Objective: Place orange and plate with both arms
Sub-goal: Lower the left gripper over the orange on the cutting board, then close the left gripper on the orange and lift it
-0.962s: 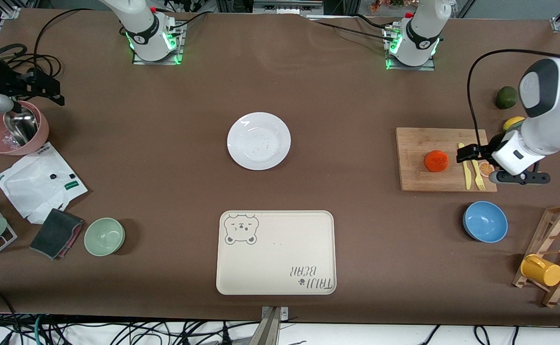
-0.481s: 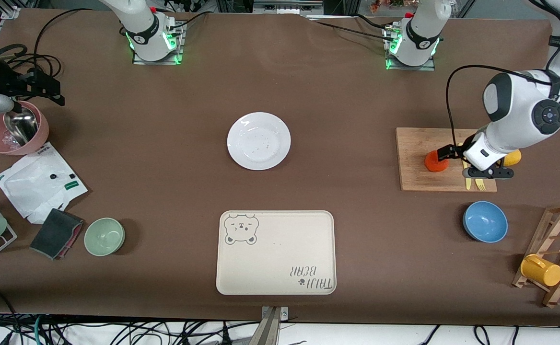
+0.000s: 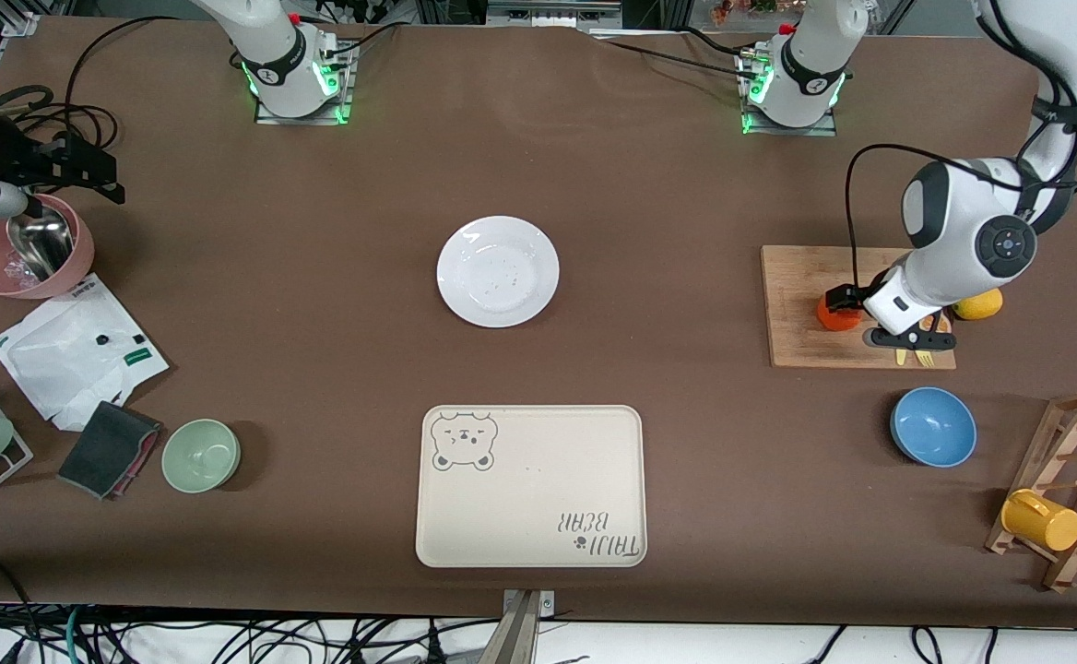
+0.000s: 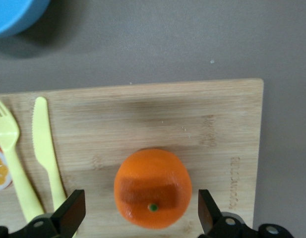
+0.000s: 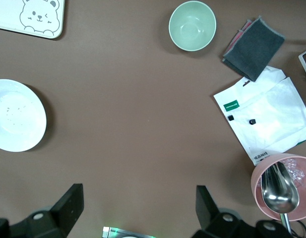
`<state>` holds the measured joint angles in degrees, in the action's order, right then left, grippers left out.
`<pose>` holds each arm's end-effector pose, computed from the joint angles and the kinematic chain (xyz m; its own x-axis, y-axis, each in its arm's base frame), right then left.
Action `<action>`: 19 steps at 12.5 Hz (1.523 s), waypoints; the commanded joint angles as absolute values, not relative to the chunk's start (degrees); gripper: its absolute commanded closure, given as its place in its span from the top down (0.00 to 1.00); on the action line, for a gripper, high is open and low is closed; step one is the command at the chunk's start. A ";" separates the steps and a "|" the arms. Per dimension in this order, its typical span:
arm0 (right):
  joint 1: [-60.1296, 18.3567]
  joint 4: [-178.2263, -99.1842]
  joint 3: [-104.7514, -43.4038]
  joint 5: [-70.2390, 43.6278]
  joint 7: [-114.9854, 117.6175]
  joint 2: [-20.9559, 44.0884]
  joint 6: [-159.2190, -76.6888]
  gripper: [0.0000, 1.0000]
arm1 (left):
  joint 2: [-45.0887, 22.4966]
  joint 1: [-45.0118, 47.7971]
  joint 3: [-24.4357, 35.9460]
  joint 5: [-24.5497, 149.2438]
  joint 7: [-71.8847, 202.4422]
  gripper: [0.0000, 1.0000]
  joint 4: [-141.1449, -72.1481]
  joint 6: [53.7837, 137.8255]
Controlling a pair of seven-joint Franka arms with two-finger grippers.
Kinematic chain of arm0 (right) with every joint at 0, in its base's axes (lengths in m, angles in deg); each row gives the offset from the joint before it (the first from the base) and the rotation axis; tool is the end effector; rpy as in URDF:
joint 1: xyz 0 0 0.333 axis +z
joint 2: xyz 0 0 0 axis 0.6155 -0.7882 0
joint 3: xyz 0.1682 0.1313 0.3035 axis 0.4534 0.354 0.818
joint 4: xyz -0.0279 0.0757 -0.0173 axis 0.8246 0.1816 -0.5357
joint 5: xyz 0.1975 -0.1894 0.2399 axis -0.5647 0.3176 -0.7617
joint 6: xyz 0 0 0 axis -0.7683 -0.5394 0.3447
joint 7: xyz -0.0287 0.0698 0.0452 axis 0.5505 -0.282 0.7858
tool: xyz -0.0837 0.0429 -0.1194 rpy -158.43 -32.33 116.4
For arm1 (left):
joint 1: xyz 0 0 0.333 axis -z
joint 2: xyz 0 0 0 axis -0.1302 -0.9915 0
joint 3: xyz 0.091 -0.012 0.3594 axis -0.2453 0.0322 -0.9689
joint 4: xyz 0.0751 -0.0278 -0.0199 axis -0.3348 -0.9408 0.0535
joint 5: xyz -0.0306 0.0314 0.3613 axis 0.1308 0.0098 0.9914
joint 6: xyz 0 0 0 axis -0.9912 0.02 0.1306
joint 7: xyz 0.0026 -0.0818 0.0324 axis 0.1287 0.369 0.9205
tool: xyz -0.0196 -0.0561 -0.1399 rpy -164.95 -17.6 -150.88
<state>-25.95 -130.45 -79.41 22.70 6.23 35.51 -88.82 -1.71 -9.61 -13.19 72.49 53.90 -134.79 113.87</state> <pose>0.5119 0.0134 0.6288 0.9787 0.1953 -0.0639 0.1938 -0.9806 -0.0290 0.5213 0.0266 0.2662 0.9869 -0.0513 -0.1530 -0.0522 -0.9986 -0.0021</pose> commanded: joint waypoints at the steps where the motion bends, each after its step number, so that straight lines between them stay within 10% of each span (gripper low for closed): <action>1: -26.12 -131.35 -79.44 22.05 7.01 36.26 -89.35 1.00 | -3.08 -9.68 -13.27 73.28 54.60 1.00 -134.90 115.22; 8: -26.03 -131.35 -79.44 22.05 7.01 36.17 -89.35 1.00 | -5.01 -10.03 -13.01 68.71 54.70 0.99 -136.04 114.96; 12: -26.03 -131.35 -79.44 22.05 7.01 36.17 -89.35 1.00 | -5.01 -10.03 -13.01 68.44 54.52 0.38 -135.35 114.87; 19: -26.03 -131.62 -79.26 22.05 6.92 36.00 -89.78 1.00 | -2.46 -9.15 -5.74 68.44 66.00 0.37 -124.63 100.47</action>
<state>-25.94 -130.74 -79.36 22.70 6.23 35.36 -89.10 -3.30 -9.50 -8.34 69.93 61.75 -126.67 103.55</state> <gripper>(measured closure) 0.000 0.194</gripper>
